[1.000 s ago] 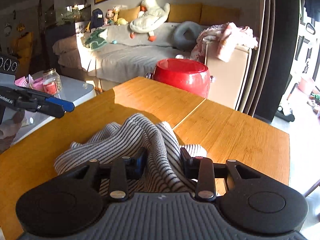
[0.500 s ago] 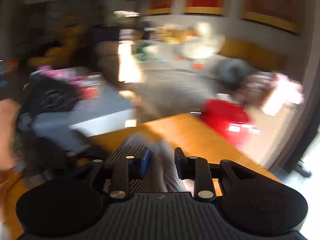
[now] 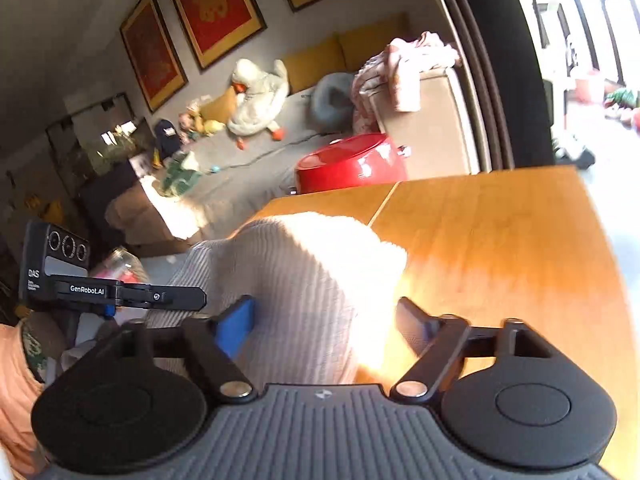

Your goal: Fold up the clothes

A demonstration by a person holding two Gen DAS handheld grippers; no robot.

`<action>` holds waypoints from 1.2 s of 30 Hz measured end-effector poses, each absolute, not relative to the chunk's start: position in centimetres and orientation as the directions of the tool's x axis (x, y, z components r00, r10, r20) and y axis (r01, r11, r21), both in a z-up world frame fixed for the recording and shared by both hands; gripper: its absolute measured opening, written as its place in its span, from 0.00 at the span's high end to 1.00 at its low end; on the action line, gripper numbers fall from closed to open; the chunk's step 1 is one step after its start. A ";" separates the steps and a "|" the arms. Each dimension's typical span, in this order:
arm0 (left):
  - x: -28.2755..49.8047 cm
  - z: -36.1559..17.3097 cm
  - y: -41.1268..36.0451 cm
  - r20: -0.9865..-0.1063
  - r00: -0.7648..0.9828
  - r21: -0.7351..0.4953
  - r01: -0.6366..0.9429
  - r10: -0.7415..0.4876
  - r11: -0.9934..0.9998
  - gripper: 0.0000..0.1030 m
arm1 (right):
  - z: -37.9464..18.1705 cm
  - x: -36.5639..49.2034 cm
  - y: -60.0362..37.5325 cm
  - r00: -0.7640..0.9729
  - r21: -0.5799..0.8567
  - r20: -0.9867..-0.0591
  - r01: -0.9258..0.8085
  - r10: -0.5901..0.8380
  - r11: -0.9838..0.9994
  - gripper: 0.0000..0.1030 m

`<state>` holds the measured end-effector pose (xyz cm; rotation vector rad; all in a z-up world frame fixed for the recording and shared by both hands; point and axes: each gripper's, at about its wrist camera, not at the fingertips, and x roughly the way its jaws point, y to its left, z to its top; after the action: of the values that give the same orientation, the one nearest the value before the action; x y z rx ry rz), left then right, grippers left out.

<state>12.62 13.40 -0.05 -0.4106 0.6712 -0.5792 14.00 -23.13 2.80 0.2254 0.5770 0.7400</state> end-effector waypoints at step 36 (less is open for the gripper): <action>14.6 1.2 14.8 -0.506 0.734 -0.452 0.222 -0.453 0.864 0.48 | 0.4 19.6 -18.9 0.666 0.343 -0.456 -0.480 0.590 0.807 0.34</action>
<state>14.57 14.84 1.18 -0.3790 0.6474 -0.3811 19.62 -18.92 0.38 0.2006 0.5842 0.6089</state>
